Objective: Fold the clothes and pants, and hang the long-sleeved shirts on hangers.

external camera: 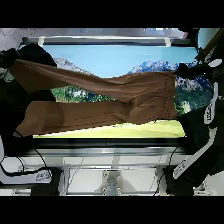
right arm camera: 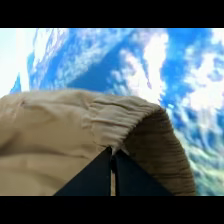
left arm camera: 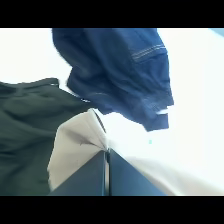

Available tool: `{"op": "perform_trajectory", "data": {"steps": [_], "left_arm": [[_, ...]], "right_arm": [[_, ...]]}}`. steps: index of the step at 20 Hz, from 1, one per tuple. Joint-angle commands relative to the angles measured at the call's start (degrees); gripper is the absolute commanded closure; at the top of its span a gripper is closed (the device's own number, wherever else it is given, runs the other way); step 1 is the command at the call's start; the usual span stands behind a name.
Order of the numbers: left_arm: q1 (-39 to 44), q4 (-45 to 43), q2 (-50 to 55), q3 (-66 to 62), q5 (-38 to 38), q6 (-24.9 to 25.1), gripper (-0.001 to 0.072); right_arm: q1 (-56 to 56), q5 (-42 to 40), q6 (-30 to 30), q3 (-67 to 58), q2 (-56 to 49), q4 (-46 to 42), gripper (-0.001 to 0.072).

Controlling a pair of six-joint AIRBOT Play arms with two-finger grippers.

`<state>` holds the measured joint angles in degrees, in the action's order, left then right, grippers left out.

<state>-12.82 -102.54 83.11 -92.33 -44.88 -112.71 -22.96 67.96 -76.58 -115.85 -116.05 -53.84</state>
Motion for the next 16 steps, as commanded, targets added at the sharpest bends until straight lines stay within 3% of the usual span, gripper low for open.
{"op": "perform_trajectory", "data": {"steps": [1,6,7,8,9,10,11,12,14,16], "left_arm": [[1.7,1.5,4.8,0.0,-1.0,0.7,0.0697],[1.6,-0.7,13.0,0.0,-8.6,0.6,0.0681],[1.7,-0.7,13.9,0.0,-8.7,0.7,0.0472],[2.1,-0.4,14.4,0.0,-8.5,0.6,0.0198],[2.2,-0.5,14.3,-0.1,-8.3,0.6,0.0146],[2.2,-0.5,13.7,-0.1,-8.3,0.6,0.0146],[2.2,-0.6,12.4,-0.1,-8.3,0.6,0.0146],[2.0,-1.4,10.7,-0.1,-8.4,0.6,0.0146],[1.2,-5.2,5.4,0.0,-8.9,0.6,0.0149],[-0.8,-8.2,-0.8,0.1,-12.9,0.7,0.0176]], "right_arm": [[0.2,1.7,-1.2,1.0,0.8,-3.1,0.0691],[1.6,1.7,-3.9,1.5,-0.4,-7.8,0.0690],[2.0,1.4,-3.8,1.5,-0.4,-7.8,0.0690],[2.4,1.0,-3.8,1.4,-0.4,-7.6,0.0690],[2.6,0.3,-3.8,1.3,-0.3,-7.6,0.0690],[2.6,0.0,-3.8,1.3,-0.1,-7.6,0.0666],[2.4,0.1,-3.8,1.3,0.5,-7.9,0.0562],[1.8,0.9,-3.8,1.3,1.4,-7.9,0.0410],[-0.7,5.1,-3.8,1.3,4.0,-8.2,0.0382],[-4.2,14.4,-1.6,1.4,7.2,-9.8,0.0386]]}}
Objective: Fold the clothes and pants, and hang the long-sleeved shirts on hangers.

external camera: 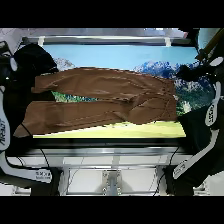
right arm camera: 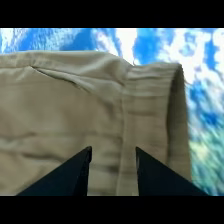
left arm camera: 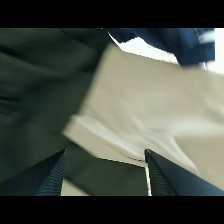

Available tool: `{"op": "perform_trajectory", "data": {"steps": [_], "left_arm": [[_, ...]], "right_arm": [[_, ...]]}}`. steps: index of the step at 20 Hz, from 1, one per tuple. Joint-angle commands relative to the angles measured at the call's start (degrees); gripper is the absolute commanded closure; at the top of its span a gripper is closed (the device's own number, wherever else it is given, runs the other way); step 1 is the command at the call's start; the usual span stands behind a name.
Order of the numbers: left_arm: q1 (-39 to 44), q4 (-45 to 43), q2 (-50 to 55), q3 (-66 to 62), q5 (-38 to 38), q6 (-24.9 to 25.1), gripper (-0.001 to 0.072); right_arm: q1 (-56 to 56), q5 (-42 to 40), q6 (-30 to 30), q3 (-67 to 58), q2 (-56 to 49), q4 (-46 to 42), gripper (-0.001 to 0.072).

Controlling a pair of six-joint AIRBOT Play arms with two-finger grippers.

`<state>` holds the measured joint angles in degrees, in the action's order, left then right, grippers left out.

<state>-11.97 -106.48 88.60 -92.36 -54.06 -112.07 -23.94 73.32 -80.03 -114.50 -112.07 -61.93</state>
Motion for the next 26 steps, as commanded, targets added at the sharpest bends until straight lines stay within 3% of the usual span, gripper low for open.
{"op": "perform_trajectory", "data": {"steps": [1,3,4,5,9,12,13,15,18,22,26], "left_arm": [[-3.6,-4.5,-9.1,0.9,-8.5,0.1,0.0176],[-8.5,-4.5,-14.9,7.3,-17.2,1.2,0.0204],[-11.2,-4.3,-18.6,12.9,-19.3,1.4,0.0277],[-13.7,-3.7,-22.4,18.8,-19.5,1.4,0.0305],[-24.3,3.8,-38.1,40.0,-14.0,1.3,0.0306],[-33.4,16.7,-41.0,47.1,-10.2,2.5,0.0306],[-36.0,21.8,-40.0,48.2,-9.6,5.6,0.0299],[-39.7,31.0,-37.2,49.3,-9.9,11.8,0.0179],[-41.6,38.1,-32.9,49.5,-10.9,19.3,0.0229],[-41.6,49.7,-29.0,53.0,-12.6,26.6,0.0228],[-41.6,49.5,-29.2,57.2,-12.3,27.3,0.0225]], "right_arm": [[-5.2,14.8,3.0,0.4,4.8,-3.2,0.0388],[-9.0,20.7,4.4,4.7,9.0,-2.8,0.0398],[-10.6,20.6,5.3,8.9,12.2,-2.4,0.0399],[-12.2,19.0,6.7,14.5,16.5,-2.1,0.0399],[-18.0,7.0,12.4,41.4,36.5,3.1,0.0397],[-20.1,-1.1,13.3,55.4,47.3,6.9,0.0396],[-19.9,-1.2,13.3,56.9,48.9,7.1,0.0396],[-19.1,-0.8,13.3,57.0,50.0,9.7,0.0396],[-19.1,-0.7,13.3,56.8,50.2,17.0,0.0396],[-19.1,0.7,13.3,56.8,50.3,19.9,0.0396],[-19.1,3.4,13.3,56.8,50.3,20.0,0.0396]]}}
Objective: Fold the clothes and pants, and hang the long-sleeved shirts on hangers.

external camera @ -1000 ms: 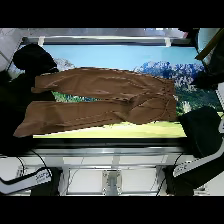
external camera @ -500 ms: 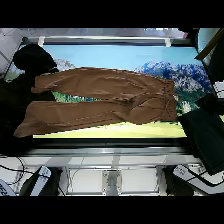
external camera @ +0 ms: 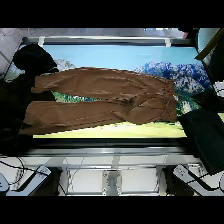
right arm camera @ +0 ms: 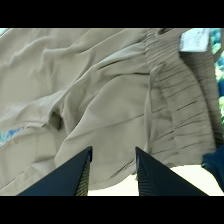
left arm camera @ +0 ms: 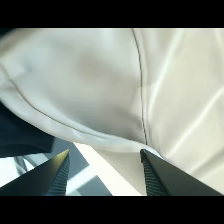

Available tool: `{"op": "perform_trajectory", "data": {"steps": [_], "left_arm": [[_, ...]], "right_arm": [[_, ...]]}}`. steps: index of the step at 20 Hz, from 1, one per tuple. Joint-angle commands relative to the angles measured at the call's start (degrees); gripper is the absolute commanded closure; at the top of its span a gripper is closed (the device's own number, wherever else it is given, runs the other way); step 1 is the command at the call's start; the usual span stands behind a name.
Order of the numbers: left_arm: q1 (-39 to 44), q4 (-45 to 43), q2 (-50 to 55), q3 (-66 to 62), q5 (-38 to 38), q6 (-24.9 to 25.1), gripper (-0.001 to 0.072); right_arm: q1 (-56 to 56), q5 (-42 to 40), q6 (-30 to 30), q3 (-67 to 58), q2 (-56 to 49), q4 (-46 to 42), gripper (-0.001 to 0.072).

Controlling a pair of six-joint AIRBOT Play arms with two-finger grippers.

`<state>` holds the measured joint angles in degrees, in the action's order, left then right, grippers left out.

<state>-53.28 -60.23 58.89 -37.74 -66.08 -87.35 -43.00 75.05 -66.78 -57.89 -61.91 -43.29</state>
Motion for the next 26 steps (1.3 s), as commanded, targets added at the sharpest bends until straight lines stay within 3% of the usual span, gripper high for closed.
{"op": "perform_trajectory", "data": {"steps": [1,7,11,20,21,23,24,25,26], "left_arm": [[-0.3,3.3,0.4,3.3,1.0,2.5,0.0225],[-0.3,3.1,0.4,4.7,7.2,1.0,0.0226],[-0.3,-2.4,0.4,4.7,8.2,-1.4,0.0226],[1.1,-1.5,2.4,4.8,14.2,-4.0,0.0230],[1.7,-0.6,3.0,4.8,14.5,-4.0,0.0259],[3.3,0.5,4.5,4.8,14.8,-3.9,0.0388],[4.3,0.5,4.9,4.8,15.1,-4.0,0.0392],[5.0,0.5,5.0,4.8,15.8,-4.0,0.0572],[5.5,0.5,4.9,4.6,16.2,-4.0,0.0694]], "right_arm": [[0.0,1.6,0.0,0.2,0.2,1.4,0.0396],[0.0,1.7,0.0,0.2,0.2,1.5,0.0396],[0.0,1.9,0.0,0.2,0.2,1.5,0.0396],[0.0,2.4,0.0,0.2,0.2,1.5,0.0396],[0.0,2.4,0.0,0.2,0.2,1.5,0.0397],[0.0,2.4,0.0,0.2,0.2,1.5,0.0397],[0.0,2.4,0.0,0.2,0.2,1.5,0.0397],[0.0,2.5,0.0,0.2,0.2,1.5,0.0397],[0.0,2.8,0.0,0.2,0.2,1.5,0.0397]]}}
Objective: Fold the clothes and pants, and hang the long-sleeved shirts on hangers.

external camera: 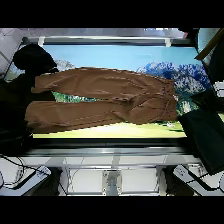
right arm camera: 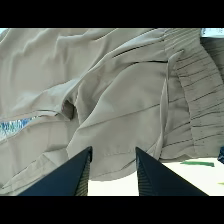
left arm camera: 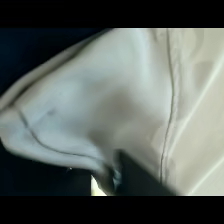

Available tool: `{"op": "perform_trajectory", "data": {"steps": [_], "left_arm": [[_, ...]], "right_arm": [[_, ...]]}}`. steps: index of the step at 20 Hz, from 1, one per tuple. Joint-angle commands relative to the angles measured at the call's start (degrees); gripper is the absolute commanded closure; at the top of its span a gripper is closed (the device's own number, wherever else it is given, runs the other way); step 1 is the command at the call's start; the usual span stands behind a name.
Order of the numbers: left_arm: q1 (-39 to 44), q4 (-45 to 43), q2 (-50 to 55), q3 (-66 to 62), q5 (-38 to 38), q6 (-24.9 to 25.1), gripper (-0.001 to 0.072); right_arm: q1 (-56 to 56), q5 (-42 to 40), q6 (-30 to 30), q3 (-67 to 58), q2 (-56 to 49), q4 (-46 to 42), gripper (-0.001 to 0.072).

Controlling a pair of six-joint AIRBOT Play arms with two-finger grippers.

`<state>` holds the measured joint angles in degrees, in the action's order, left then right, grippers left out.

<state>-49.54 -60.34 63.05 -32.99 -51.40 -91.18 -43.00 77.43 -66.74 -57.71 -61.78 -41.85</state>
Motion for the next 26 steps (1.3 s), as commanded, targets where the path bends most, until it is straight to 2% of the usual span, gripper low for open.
{"op": "perform_trajectory", "data": {"steps": [1,4,7,8,9,10,11,13,17,21,26], "left_arm": [[1.7,1.0,0.5,-0.5,1.4,-0.1,0.0697],[1.6,0.8,-2.4,-2.0,1.3,0.1,0.0697],[1.6,0.8,-6.4,-3.2,1.3,2.0,0.0696],[1.6,0.8,-7.6,-3.2,1.3,2.1,0.0696],[1.6,0.8,-8.6,-3.2,1.3,2.1,0.0696],[1.7,0.8,-9.3,-3.2,1.3,2.1,0.0696],[1.7,0.8,-9.7,-3.2,1.2,2.1,0.0696],[1.7,0.8,-10.0,-3.2,1.3,4.2,0.0696],[1.7,0.8,-10.0,-3.2,1.3,4.7,0.0696],[1.7,0.8,-10.0,-3.2,1.3,4.7,0.0697],[1.7,0.8,-10.0,-3.2,1.3,4.7,0.0697]], "right_arm": [[-0.1,1.1,0.0,0.0,0.0,0.0,0.0397],[-0.2,4.0,0.1,-1.7,0.8,-1.7,0.0397],[-0.2,2.3,0.0,0.2,6.1,-12.3,0.0396],[-0.5,0.2,-0.3,3.4,8.8,-13.5,0.0391],[-1.1,-3.1,-1.9,8.3,11.6,-12.6,0.0376],[-2.2,-5.8,-4.5,13.7,13.8,-11.3,0.0279],[-3.2,-6.9,-6.3,18.5,14.4,-9.4,0.0225],[-3.5,-8.5,-4.6,26.9,13.4,-2.8,0.0225],[0.0,-23.5,-4.8,37.6,12.9,5.4,0.0226],[6.6,-34.1,-4.8,39.5,11.3,9.9,0.0253],[11.0,-38.3,-4.7,39.4,2.7,12.3,0.0254]]}}
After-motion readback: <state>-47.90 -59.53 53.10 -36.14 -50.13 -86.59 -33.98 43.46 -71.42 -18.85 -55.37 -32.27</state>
